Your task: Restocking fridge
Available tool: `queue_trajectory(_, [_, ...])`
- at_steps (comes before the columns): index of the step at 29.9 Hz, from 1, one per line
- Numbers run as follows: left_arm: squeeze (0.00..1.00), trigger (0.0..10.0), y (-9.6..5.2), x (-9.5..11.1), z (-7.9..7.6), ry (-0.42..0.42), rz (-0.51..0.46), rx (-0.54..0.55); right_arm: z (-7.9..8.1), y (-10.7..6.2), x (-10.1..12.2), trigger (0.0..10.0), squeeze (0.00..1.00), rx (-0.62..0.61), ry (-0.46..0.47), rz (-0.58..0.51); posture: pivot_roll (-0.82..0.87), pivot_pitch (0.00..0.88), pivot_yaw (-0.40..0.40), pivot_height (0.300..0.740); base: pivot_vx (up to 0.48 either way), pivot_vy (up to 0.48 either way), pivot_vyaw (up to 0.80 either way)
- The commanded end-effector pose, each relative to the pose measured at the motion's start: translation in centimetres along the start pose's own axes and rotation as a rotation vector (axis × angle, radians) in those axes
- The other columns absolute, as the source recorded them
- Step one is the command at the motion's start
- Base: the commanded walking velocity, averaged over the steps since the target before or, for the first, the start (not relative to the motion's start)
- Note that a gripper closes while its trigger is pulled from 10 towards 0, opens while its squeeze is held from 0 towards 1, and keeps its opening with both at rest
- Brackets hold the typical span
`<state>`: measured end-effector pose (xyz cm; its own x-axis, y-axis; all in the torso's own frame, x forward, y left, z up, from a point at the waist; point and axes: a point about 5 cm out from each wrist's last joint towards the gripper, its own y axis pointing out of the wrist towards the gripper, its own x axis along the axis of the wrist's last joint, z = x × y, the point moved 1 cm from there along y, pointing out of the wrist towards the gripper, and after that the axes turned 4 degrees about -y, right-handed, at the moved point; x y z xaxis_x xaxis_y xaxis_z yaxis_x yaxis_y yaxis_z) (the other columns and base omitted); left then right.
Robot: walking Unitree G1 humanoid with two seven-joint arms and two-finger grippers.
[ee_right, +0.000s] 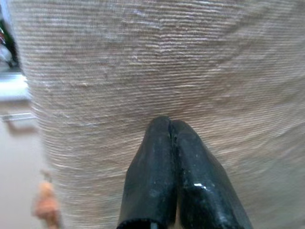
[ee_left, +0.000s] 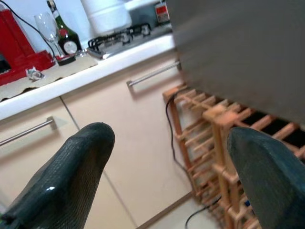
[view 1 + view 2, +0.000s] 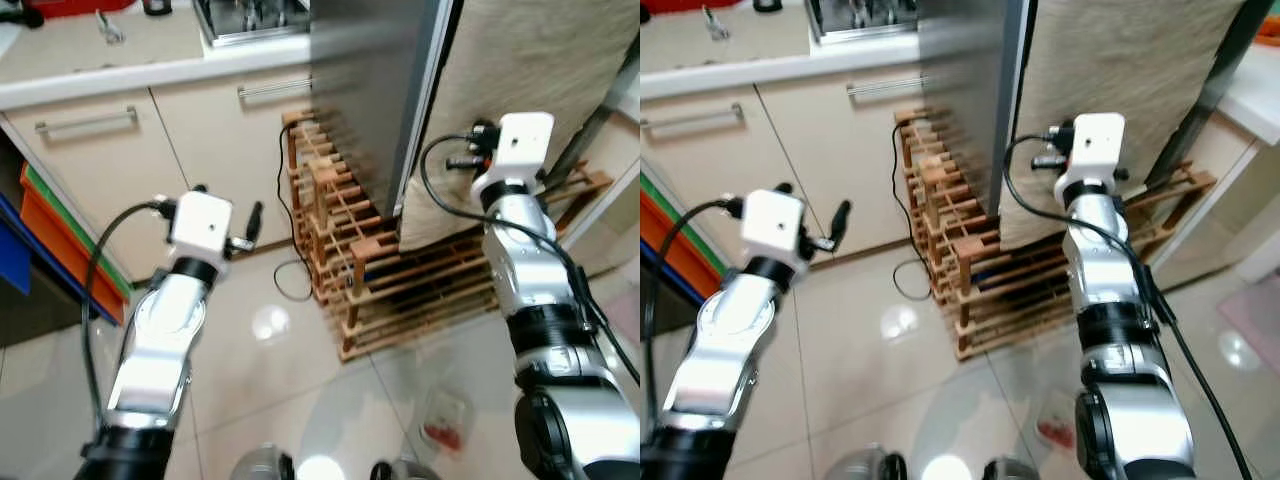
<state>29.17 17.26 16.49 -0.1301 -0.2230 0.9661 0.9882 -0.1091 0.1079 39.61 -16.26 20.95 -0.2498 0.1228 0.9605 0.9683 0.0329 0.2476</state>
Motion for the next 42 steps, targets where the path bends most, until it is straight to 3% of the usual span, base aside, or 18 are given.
queue_trajectory(1, [0.0, 10.0, -0.6, 0.2, 0.5, 0.015, 0.009, -0.004, 3.6, 0.8, 1.2, 10.0, 0.0, 0.177, 0.083, -0.038, 0.3, 0.192, 0.055, 0.74, 0.0, 0.0, 0.0])
queue_trajectory(4, [0.0, 10.0, -0.7, 0.1, 0.1, 0.018, 0.018, -0.005, 7.1, 1.1, 2.2, 10.0, 0.0, 0.297, 0.111, -0.067, 0.31, 0.191, 0.032, 0.74, 0.0, 0.0, 0.0])
queue_trajectory(5, [0.0, 10.0, -0.7, 0.1, 0.1, 0.018, 0.018, -0.005, 7.1, 1.1, 2.2, 10.0, 0.0, 0.297, 0.111, -0.067, 0.31, 0.191, 0.032, 0.74, 0.0, 0.0, 0.0])
queue_trajectory(7, [0.0, 10.0, -0.5, 0.7, -0.2, 0.009, 0.001, 0.009, 8.9, 0.9, 2.4, 10.0, 0.0, 0.354, 0.112, -0.074, 0.31, 0.187, -0.003, 0.74, 0.0, 0.0, 0.0])
queue_trajectory(11, [0.0, 10.0, -0.2, 1.0, -0.5, -0.008, -0.005, 0.016, 8.9, 0.4, 2.4, 10.0, 0.0, 0.351, 0.139, -0.091, 0.3, 0.175, -0.022, 0.74, 0.0, 0.0, 0.0])
queue_trajectory(16, [0.0, 10.0, 0.6, 0.7, -1.8, -0.056, -0.006, -0.013, 8.5, -2.8, 0.7, 10.0, 0.0, 0.272, 0.136, -0.095, 0.23, 0.132, -0.03, 0.74, 0.0, 0.0, 0.0])
queue_trajectory(17, [0.0, 10.0, 0.6, 0.7, -1.8, -0.056, -0.006, -0.013, 8.5, -2.8, 0.7, 10.0, 0.0, 0.272, 0.136, -0.095, 0.23, 0.132, -0.03, 0.74, 0.0, 0.0, 0.0])
queue_trajectory(19, [0.0, 10.0, 1.6, 1.3, -3.1, -0.098, -0.03, -0.091, 8.5, -5.6, -0.9, 10.0, 0.0, 0.239, 0.114, -0.062, 0.19, 0.106, -0.018, 0.74, 0.0, 0.0, 0.0])
queue_trajectory(22, [0.0, 10.0, 2.3, 1.8, -3.8, -0.111, -0.055, -0.145, 8.7, -6.7, -1.7, 10.0, 0.0, 0.232, 0.118, -0.032, 0.16, 0.093, -0.003, 0.74, 0.0, 0.16, -0.19])
queue_trajectory(25, [0.0, 10.0, 3.1, 3.3, -4.6, -0.058, -0.148, -0.227, 9.3, -8.0, -1.8, 10.0, 0.0, 0.234, 0.11, -0.027, 0.16, 0.087, 0.026, 0.74, 0.0, 0.475, -0.55])
queue_trajectory(35, [0.0, 10.0, 4.3, 4.4, -5.6, 0.023, -0.21, -0.339, 8.4, -5.4, -0.7, 10.0, 0.0, 0.168, 0.129, -0.044, 0.2, 0.034, 0.04, 0.74, 0.169, 0.309, -0.53])
queue_trajectory(39, [0.0, 10.0, 4.3, 4.3, -6.1, 0.023, -0.214, -0.353, 8.4, -5.3, -0.5, 10.0, 0.0, 0.166, 0.13, -0.05, 0.19, 0.032, 0.037, 0.74, 0.471, 0.0, -0.52])
queue_trajectory(42, [0.0, 10.0, 4.4, 3.9, -7.2, 0.033, -0.201, -0.369, 7.7, -5.4, -0.7, 10.0, 0.0, 0.15, 0.128, -0.036, 0.18, 0.028, 0.005, 0.74, 0.409, -0.097, -0.49])
